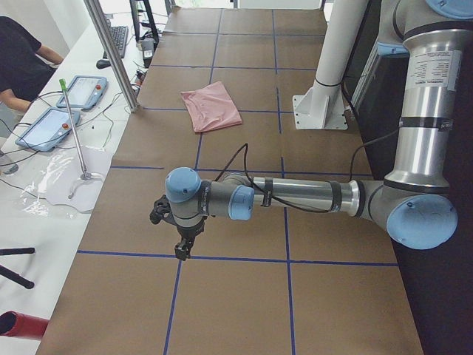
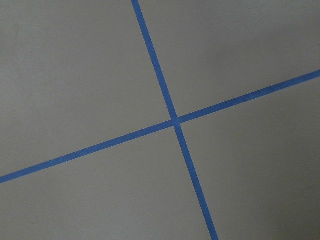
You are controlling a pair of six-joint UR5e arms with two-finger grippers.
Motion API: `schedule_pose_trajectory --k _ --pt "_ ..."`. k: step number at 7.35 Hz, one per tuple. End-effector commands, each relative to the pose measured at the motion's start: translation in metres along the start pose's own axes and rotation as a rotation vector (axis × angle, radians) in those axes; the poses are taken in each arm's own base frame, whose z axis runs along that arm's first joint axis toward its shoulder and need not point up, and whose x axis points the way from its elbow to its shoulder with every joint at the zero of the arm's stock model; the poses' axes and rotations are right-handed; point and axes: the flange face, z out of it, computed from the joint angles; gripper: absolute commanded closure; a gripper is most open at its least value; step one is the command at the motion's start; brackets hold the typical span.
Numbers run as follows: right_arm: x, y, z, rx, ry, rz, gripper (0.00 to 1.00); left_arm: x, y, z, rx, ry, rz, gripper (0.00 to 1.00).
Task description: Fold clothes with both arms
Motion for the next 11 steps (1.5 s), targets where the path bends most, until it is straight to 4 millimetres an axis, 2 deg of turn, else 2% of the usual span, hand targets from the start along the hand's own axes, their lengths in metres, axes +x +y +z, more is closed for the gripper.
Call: schedule_pose_trajectory --k 1,4,6,11 --pt "0.0032 0.0083 -0.0011 -0.02 -0.006 0.024 0.0 -0.0001 0.0003 0.0005 0.0 0.002 0.0 0.0" --pt "0.0106 0.0092 0.0064 -0.034 -0.002 0.035 0.0 -0.0002 0.0004 0.0006 -0.001 0.002 -0.002 0.0" --pt "0.0116 0.0093 0.0074 -0.035 -0.002 0.039 0.0 -0.0015 0.0003 0.0022 0.006 0.003 -0.234 0.0" --pt "0.009 0.0069 0.0049 -0.03 -0.001 0.034 0.0 -0.0019 0.0004 0.0026 0.006 0.003 -0.239 0.0"
